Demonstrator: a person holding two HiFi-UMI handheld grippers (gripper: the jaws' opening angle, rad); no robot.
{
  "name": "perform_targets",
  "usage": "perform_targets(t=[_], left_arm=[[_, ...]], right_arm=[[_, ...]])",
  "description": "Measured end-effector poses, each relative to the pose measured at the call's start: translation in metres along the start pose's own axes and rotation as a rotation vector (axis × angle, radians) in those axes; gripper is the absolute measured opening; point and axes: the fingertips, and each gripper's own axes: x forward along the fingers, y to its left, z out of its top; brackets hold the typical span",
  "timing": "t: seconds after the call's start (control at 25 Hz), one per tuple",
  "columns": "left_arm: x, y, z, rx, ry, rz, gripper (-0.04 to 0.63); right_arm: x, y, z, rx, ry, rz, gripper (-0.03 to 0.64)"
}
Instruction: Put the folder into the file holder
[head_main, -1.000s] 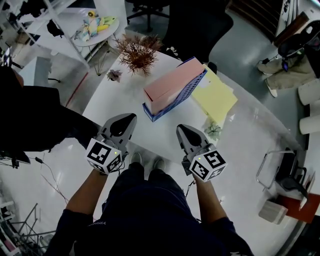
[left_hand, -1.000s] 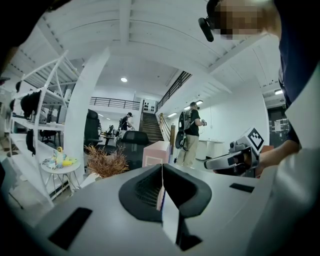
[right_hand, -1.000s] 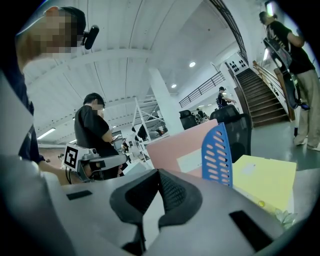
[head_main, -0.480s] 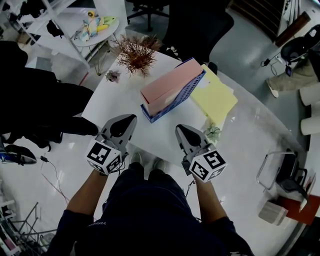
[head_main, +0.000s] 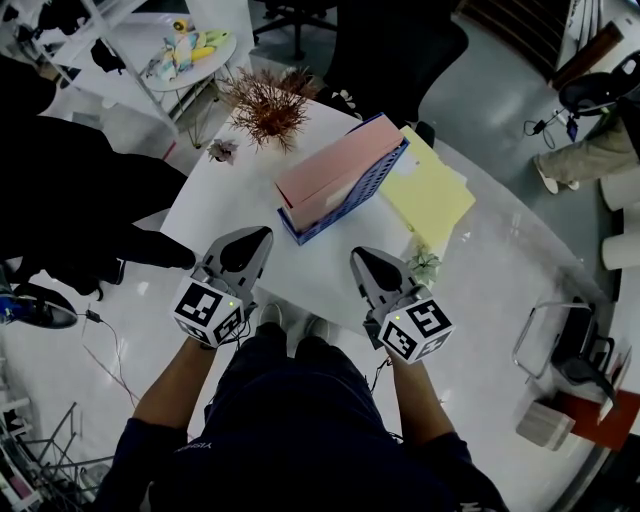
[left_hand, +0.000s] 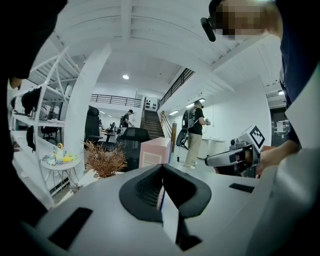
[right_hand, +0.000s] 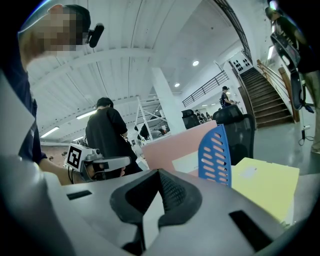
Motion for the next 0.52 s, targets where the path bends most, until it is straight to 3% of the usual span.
perform_targets(t=[0.52], left_arm=[[0.0023,0.0023,-0.0029,0.000,0.012,0.014,0.033]], right_arm=[[0.0012,-0.0036,-0.0008,-0.004,0.005,0.001,0.003]])
